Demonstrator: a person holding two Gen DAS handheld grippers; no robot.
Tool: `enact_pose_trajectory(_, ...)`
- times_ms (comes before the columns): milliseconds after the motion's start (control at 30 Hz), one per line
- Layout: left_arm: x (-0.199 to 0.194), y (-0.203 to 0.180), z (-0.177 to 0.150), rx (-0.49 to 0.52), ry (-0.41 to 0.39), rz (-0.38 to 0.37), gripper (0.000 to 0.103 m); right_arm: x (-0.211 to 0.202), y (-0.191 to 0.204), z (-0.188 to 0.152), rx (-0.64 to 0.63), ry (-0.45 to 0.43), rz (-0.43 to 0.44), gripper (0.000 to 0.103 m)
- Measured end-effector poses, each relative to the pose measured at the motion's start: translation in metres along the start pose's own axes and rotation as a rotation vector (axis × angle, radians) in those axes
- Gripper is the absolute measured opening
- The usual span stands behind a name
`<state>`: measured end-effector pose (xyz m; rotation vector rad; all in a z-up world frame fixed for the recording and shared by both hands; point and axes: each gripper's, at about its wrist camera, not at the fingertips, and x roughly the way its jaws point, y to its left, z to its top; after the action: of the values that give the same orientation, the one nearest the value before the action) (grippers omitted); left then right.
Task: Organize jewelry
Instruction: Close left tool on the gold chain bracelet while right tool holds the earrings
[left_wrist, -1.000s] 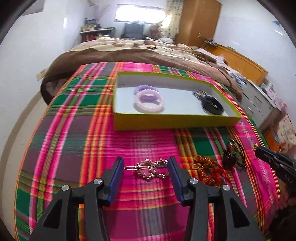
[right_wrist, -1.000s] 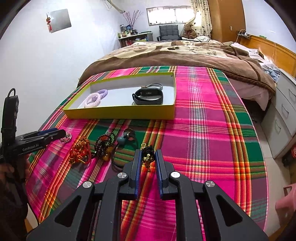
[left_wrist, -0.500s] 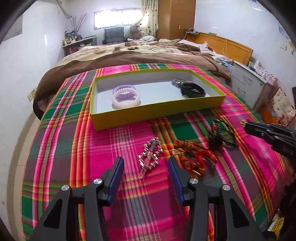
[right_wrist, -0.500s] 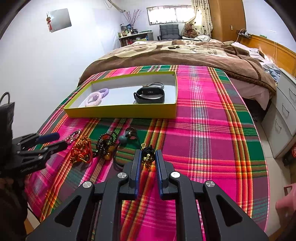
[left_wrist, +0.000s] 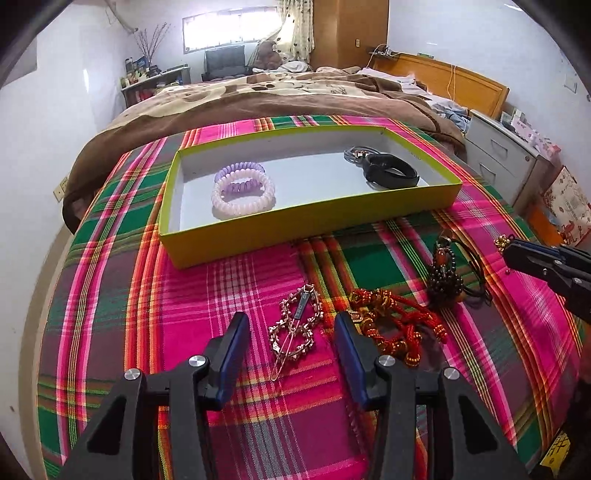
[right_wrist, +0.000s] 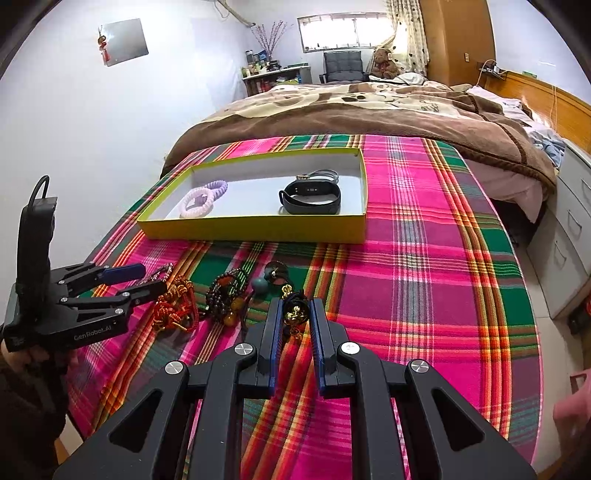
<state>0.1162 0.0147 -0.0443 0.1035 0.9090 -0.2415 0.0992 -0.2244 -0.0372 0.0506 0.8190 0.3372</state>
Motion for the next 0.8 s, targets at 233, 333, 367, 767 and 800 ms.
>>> enact_pose_trajectory(233,-0.002,0.004,0.0,-0.021,-0.01,-0.012,0.025,0.002,0.001,0.002,-0.001,0.002,0.002,0.015)
enact_pose_trajectory(333,-0.003,0.006,0.0,-0.026,-0.015,-0.016,0.024,0.003,0.001,0.002,-0.001,0.003,0.003,0.015)
enact_pose_trajectory(367,-0.003,0.006,0.0,-0.026,-0.017,-0.016,0.024,0.004,0.002,0.002,0.0,0.004,0.002,0.015)
enact_pose_trajectory(767,-0.013,0.011,0.0,-0.047,-0.049,-0.013,0.024,0.003,0.003,0.003,-0.002,-0.003,0.003,0.015)
enact_pose_trajectory(800,-0.015,0.012,0.001,-0.052,-0.055,-0.011,0.024,0.002,0.003,0.003,-0.003,-0.005,0.003,0.015)
